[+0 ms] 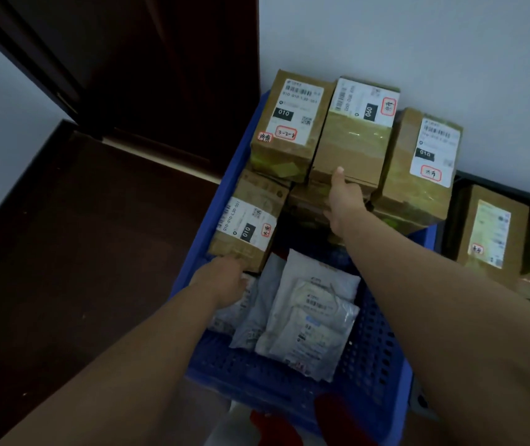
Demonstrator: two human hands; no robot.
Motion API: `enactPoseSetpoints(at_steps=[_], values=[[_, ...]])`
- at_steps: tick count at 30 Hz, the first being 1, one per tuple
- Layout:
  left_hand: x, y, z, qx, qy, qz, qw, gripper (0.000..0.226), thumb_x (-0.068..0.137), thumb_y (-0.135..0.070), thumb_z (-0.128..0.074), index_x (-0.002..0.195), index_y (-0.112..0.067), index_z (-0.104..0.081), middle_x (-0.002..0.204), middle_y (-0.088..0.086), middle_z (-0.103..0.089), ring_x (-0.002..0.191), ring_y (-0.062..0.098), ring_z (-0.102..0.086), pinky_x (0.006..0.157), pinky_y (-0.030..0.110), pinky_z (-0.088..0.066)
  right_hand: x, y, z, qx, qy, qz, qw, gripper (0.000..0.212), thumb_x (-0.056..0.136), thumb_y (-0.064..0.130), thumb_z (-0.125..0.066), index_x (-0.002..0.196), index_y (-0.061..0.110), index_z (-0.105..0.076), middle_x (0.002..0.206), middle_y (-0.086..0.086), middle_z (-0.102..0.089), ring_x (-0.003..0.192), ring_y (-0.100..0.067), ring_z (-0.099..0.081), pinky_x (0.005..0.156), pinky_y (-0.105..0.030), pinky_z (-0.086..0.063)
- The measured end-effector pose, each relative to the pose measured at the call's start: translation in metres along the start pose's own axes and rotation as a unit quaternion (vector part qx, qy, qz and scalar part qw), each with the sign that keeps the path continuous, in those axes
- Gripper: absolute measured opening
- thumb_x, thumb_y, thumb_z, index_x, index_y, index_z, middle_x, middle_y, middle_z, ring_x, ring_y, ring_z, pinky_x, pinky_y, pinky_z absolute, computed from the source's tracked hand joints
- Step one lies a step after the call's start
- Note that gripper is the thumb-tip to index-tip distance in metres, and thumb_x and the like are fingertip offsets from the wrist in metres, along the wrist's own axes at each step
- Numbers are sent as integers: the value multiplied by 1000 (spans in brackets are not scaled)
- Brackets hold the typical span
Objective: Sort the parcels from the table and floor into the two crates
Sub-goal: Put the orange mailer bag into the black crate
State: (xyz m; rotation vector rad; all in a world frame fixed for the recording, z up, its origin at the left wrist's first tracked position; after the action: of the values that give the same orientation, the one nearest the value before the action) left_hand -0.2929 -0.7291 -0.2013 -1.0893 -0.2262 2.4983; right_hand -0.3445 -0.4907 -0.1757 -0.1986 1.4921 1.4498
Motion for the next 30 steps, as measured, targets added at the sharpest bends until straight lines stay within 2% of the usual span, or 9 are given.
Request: enactPoseSetpoints(at_steps=[4,7,10,12,14,17,23,26,30], values=[[2,-1,10,-11,3,26,1000,35,98,-35,-49,123,-14,-60,118,7,-61,105,23,-58,86,36,-51,-9,-22,3,18,-3,-19,1000,75,92,65,-39,144,11,-36,134,-8,-50,116,-26,-50,105,-42,-40],[7,-13,40,-16,-80,12,997,29,96,-35,-49,107,-13,-65,110,7,-62,97,22,-59,76,34,-51,-10,-49,23,68,-35,-53,996,92,85,76,-37,149,11,-28,144,-10,-45,126,-31,-48,108,-48,-38],[16,-28,61,-4,-137,-16,990,35,94,-37,-53,123,-18,-59,123,5,-53,111,24,-52,84,37,-48,-1,-56,58,167,-115,-64,977,93,85,75,-41,151,13,-22,141,-9,-48,123,-31,-51,104,-49,-43],[25,-34,63,9,-136,-24,990,47,93,-37,-56,136,-20,-50,137,8,-42,123,27,-41,94,43,-45,7,-50,73,229,-136,-69,961,86,90,69,-41,153,16,-14,145,-7,-43,127,-31,-48,106,-49,-41],[33,-36,55,25,-102,-20,994,55,92,-37,-56,142,-19,-43,148,10,-33,131,30,-34,102,43,-40,16,-38,74,264,-108,-78,955,75,97,59,-36,154,17,-12,148,-9,-41,130,-32,-46,108,-49,-38],[41,-39,45,48,-57,-8,997,62,93,-39,-56,148,-18,-35,156,11,-22,139,32,-25,110,45,-32,23,-26,73,246,-73,-74,964,67,101,48,-37,153,12,-14,143,-10,-47,124,-29,-53,108,-43,-41],[41,-50,46,79,-62,-3,995,56,95,-38,-53,143,-14,-39,153,14,-25,138,33,-26,108,46,-35,5,-40,96,195,-46,-37,979,70,94,61,-41,146,16,-32,139,-8,-51,121,-31,-54,100,-42,-44],[41,-69,52,82,-81,-19,993,54,96,-37,-52,144,-14,-39,151,13,-30,136,30,-28,105,45,-37,-5,-51,130,195,-92,-20,976,65,97,57,-40,143,12,-37,134,-10,-53,114,-27,-57,96,-39,-48],[42,-120,50,73,-91,-81,990,57,98,-35,-50,149,-16,-33,154,11,-26,139,29,-27,107,43,-37,-13,-67,187,212,-163,-14,963,56,100,48,-40,137,6,-43,126,-15,-57,99,-26,-64,88,-38,-54]])
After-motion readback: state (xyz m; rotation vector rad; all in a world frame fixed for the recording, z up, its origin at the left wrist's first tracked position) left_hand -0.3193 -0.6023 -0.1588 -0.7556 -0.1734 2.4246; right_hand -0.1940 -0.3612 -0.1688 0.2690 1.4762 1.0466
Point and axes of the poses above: each hand's wrist, its own x-axis towards the middle knuckle, its own z-axis out of the back of the hand, y = z × x, the point moved 8 cm from there along x, towards the middle knuckle
